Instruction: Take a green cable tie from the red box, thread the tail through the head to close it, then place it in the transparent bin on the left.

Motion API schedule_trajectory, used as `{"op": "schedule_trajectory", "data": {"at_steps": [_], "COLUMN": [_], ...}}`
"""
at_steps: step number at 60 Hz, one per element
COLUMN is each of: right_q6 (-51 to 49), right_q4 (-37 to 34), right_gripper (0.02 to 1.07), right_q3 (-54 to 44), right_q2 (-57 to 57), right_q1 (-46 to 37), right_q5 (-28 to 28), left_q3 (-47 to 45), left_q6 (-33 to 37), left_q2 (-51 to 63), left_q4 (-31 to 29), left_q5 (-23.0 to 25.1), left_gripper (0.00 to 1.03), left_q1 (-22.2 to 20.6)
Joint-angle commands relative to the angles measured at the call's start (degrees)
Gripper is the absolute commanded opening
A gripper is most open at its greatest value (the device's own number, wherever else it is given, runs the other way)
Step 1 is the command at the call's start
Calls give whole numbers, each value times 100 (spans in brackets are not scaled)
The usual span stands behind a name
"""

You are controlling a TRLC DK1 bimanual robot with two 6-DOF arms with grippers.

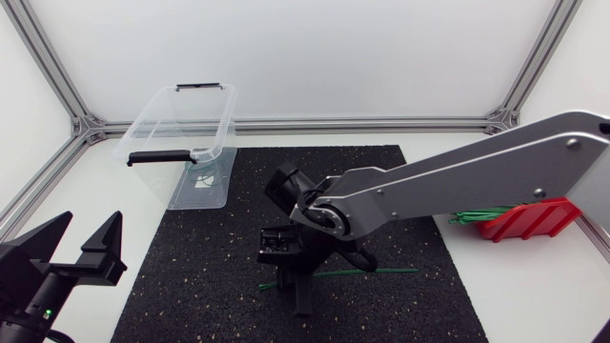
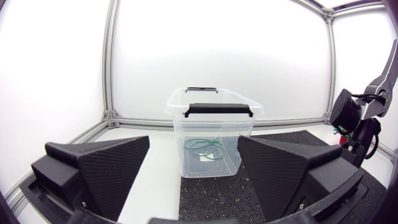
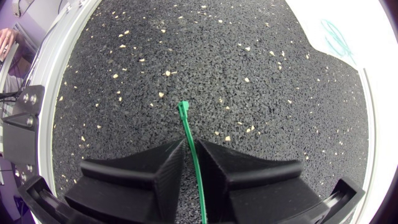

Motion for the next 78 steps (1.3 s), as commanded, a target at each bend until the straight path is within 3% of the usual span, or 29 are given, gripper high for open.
{"op": "schedule_trajectory", "data": {"at_steps": [1,5,41,56,78], "right_q6": [-119,-146,-313,-365,-365], "right_q4": [-174,-183,-297,-244,-200], "right_gripper": [32,37,36,10,8], "right_q3": [-236,-263,-421,-482,-667], "right_q2": [-34,-52,-192,-122,-430], "right_q1": [-37,-72,-292,-204,-63], "right_q5": [91,118,144,320,496], "left_q3": [-215,-215,-215,-215,-215], "left_q6": [-112,-112,-112,-112,-112], "left_q2": [-6,-6,-6,-6,-14], "left_q4": [-164,-155,-164,-164,-155], "left_q5": [16,16,16,16,16], "left_gripper": [99,99,99,99,99], "left_q1": [31,40,13,13,-13]}}
